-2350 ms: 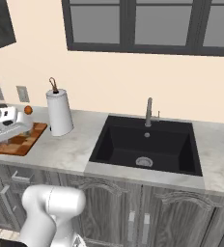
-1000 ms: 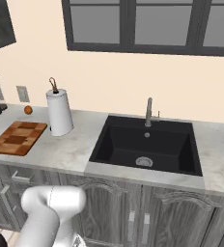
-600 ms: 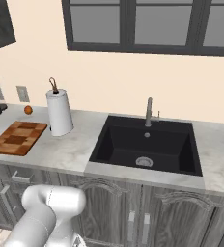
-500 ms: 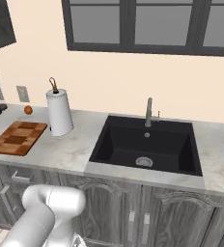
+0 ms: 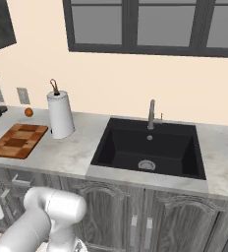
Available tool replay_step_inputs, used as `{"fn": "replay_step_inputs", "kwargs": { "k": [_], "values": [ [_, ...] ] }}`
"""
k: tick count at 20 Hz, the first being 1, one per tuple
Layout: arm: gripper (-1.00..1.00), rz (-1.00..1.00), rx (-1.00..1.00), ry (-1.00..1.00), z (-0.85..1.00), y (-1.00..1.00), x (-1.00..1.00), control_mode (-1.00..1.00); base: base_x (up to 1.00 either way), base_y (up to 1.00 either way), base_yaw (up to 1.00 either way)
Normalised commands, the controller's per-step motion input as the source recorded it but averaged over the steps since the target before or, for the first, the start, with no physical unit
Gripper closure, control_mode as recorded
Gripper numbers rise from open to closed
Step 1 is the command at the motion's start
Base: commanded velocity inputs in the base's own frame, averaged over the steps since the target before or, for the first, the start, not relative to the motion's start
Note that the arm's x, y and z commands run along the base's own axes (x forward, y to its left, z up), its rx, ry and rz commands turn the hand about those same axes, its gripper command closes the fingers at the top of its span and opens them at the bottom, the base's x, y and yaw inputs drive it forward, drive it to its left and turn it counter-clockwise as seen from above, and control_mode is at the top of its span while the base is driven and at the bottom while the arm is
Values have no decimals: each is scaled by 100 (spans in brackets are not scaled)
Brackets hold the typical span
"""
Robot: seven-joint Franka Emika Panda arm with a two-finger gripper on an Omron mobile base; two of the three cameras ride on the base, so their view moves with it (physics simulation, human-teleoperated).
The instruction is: Open the drawer on the left and place the cutting tools on the cutting board.
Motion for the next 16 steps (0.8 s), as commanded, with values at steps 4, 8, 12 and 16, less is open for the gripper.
{"fn": "replay_step_inputs", "kwargs": {
  "k": [4,8,12,16],
  "values": [
    [-100,0,-2,0,-4,14,39,-100,0,0,0],
    [-100,0,-2,0,-12,12,40,-100,0,0,0],
    [-100,0,0,0,-3,2,6,-100,0,0,0],
    [-100,0,0,0,0,0,0,-100,0,0,0]
  ]
}}
